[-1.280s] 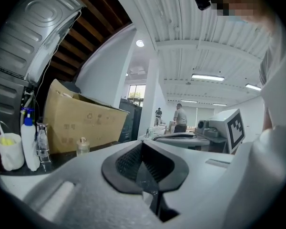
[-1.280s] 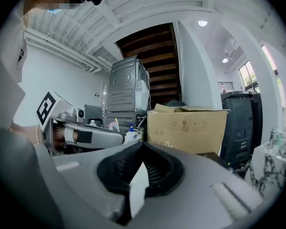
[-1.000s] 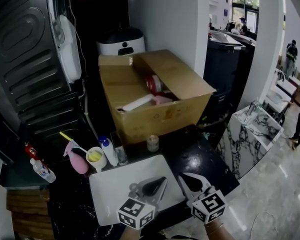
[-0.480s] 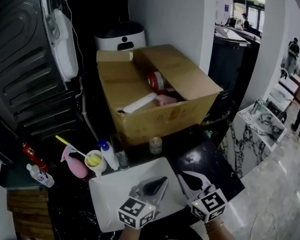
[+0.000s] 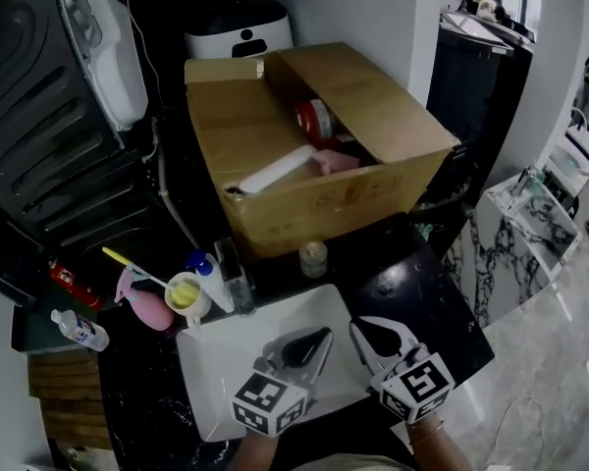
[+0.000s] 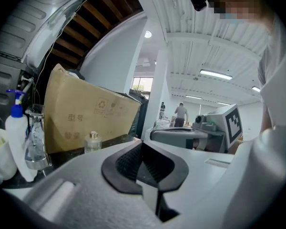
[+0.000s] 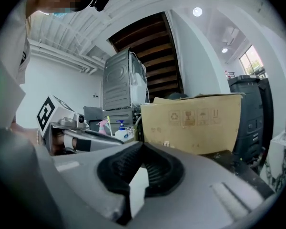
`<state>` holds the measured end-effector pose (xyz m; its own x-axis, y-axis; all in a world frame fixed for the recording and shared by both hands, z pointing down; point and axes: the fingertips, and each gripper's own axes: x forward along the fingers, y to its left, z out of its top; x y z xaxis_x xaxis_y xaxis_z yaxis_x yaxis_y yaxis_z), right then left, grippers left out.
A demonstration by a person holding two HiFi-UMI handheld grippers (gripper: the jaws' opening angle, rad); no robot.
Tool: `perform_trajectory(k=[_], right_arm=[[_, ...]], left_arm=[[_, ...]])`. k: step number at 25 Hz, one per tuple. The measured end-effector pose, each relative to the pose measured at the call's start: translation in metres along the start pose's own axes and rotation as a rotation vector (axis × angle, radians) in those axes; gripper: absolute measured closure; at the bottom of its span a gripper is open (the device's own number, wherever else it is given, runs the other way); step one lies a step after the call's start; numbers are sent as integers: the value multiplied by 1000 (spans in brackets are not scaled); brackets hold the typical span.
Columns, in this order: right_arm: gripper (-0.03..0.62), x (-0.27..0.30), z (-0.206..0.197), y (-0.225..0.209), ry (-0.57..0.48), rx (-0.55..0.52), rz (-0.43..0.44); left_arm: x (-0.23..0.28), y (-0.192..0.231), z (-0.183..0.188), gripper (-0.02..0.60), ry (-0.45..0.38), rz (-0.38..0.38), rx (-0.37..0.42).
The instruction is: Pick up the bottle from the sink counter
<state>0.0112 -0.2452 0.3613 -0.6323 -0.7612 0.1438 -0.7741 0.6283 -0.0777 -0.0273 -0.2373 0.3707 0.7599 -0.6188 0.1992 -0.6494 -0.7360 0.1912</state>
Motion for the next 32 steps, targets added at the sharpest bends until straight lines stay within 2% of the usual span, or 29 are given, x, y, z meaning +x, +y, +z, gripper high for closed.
perform_trajectory(k=[9,16,25,32], right_arm=[[591,23,-6,-23,48,-6,52],[591,37,-12,-54,68,39,67],[591,48,-22,-82,94,42,117],[591,55,-40,-91,131,72,157]], left_arm=[[27,21,1,581,10,48,-35],[50,35,-3,581,18,75,-9],[77,63,-4,581,19,177,6],[98,77,-19,581,54,203,-23]])
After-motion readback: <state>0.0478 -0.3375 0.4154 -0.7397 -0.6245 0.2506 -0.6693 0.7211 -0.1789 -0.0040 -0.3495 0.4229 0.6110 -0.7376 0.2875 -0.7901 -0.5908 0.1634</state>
